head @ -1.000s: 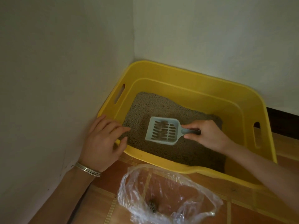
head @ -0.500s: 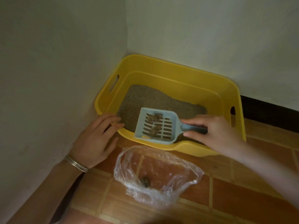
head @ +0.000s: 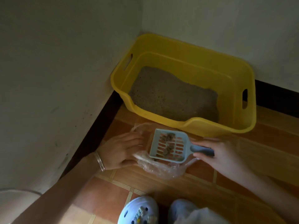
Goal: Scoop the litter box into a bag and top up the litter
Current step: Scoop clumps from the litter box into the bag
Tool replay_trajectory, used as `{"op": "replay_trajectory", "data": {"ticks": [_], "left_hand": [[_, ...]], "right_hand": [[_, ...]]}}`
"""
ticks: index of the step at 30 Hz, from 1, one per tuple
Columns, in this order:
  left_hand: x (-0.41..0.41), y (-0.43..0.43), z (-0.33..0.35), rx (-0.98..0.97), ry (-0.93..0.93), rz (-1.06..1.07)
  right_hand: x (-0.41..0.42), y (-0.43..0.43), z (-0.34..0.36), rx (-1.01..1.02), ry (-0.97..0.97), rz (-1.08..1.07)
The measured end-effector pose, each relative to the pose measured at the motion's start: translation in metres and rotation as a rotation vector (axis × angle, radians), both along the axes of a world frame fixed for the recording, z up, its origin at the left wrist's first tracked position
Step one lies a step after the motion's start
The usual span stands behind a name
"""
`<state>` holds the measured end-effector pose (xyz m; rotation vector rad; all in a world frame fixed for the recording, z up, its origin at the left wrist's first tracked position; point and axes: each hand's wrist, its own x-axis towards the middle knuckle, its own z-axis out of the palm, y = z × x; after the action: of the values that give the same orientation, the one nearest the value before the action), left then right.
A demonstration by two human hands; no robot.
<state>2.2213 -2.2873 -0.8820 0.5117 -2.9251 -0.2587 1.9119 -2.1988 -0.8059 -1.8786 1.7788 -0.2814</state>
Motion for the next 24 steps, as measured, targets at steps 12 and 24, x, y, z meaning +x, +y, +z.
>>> {"op": "replay_trajectory", "data": {"ticks": [12, 24], "left_hand": [[-0.017, -0.01, -0.025, 0.039, -0.054, -0.043], [-0.022, -0.007, -0.013, 0.026, -0.021, -0.017]], "right_hand": [[-0.009, -0.014, -0.045, -0.068, 0.298, 0.104], [-0.014, -0.01, -0.039, -0.473, 0.51, 0.375]]}}
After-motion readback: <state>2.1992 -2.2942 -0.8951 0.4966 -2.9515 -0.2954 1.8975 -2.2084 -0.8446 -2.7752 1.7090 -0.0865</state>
